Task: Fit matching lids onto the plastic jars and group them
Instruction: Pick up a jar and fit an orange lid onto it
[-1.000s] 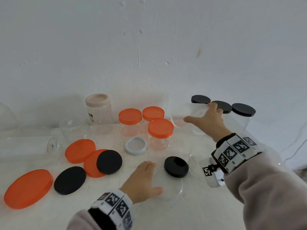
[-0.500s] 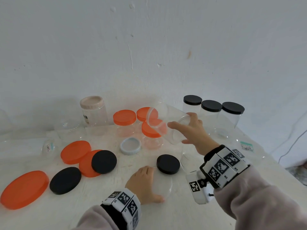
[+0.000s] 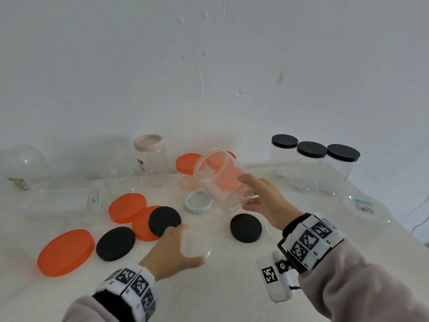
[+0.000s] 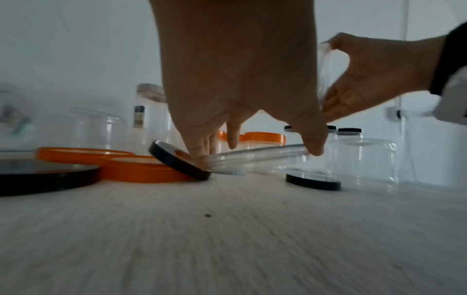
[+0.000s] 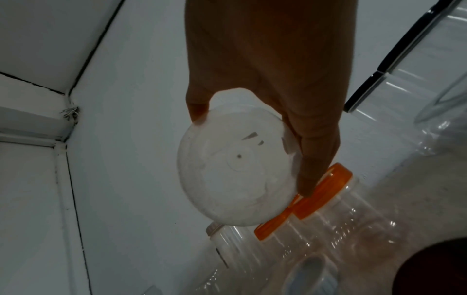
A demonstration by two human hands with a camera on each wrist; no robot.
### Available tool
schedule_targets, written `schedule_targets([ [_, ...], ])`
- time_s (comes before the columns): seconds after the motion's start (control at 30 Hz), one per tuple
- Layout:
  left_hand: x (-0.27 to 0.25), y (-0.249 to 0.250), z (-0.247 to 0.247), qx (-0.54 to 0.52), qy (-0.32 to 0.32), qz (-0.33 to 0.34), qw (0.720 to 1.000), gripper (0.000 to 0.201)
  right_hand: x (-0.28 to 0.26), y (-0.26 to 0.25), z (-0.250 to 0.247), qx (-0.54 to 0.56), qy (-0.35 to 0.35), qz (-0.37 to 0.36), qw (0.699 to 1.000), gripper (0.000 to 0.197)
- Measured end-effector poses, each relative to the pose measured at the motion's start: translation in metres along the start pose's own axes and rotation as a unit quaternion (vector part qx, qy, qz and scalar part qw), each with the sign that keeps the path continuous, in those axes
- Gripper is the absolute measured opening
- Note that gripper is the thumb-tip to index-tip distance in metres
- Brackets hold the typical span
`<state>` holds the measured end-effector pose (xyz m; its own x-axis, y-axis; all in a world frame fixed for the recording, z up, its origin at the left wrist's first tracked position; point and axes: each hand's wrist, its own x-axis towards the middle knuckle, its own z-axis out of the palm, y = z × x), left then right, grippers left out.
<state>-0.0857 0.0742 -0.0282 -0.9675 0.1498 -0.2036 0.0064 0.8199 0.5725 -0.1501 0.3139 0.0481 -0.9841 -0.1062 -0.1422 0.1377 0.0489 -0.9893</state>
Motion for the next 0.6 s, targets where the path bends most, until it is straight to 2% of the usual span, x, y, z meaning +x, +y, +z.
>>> schedule_targets([
  [0.07, -0.004, -0.009, -0.012, -0.038, 0.018, -0.002, 0.999, 0.095, -0.001, 0.002, 0.004, 0.012, -0.022, 0.03, 0.999, 0.066],
  [0.17, -0.008, -0.021, -0.031, -0.086, 0.056, 0.001, 0.995, 0.055, -0.005, 0.005, 0.01, 0.026, -0.066, 0.068, 0.995, 0.062],
  [0.2, -0.01, -0.024, -0.037, -0.101, 0.066, -0.011, 0.993, 0.049, -0.006, 0.007, 0.012, 0.028, -0.074, 0.079, 0.994, 0.062],
  [0.37, -0.013, -0.04, -0.062, -0.201, 0.113, -0.061, 0.971, 0.073, -0.007, 0.019, 0.022, 0.031, -0.096, 0.113, 0.988, 0.061],
  [0.43, -0.014, -0.046, -0.07, -0.223, 0.126, -0.072, 0.964, 0.069, -0.007, 0.025, 0.027, 0.002, -0.099, 0.104, 0.99, 0.068],
  [0.53, -0.019, -0.044, -0.081, -0.236, 0.135, -0.061, 0.96, 0.047, -0.005, 0.034, 0.035, -0.055, -0.113, 0.095, 0.987, 0.087],
  [0.6, -0.023, -0.039, -0.088, -0.245, 0.138, -0.062, 0.958, 0.043, -0.004, 0.039, 0.039, -0.101, -0.116, 0.093, 0.984, 0.085],
])
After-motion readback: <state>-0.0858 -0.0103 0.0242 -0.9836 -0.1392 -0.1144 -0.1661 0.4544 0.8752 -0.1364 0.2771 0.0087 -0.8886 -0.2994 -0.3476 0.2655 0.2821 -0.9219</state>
